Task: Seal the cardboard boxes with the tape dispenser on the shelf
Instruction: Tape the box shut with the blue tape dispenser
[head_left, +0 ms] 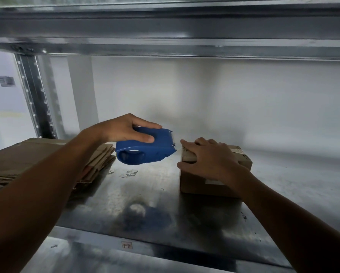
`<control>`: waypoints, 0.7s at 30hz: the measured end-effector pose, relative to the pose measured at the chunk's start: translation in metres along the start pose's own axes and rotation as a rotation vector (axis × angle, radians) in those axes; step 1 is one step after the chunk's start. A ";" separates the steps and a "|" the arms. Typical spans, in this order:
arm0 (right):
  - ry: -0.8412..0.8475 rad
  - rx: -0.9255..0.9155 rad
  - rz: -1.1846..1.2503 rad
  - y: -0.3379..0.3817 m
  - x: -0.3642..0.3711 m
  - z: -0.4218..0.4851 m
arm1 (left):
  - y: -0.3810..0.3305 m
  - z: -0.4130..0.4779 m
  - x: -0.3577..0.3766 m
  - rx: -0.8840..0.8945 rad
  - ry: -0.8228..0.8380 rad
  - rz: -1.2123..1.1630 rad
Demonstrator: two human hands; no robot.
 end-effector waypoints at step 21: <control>-0.037 -0.043 -0.015 0.004 -0.002 -0.001 | -0.012 0.028 0.015 -0.131 0.071 0.247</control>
Point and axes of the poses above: each hand's wrist, its own z-axis towards the middle knuckle, its own x-axis out of the palm, y = z × x, the point moved 10 cm from there along z, towards the middle knuckle, and after that the axes turned 7 degrees about -z, right-handed, at the moved point
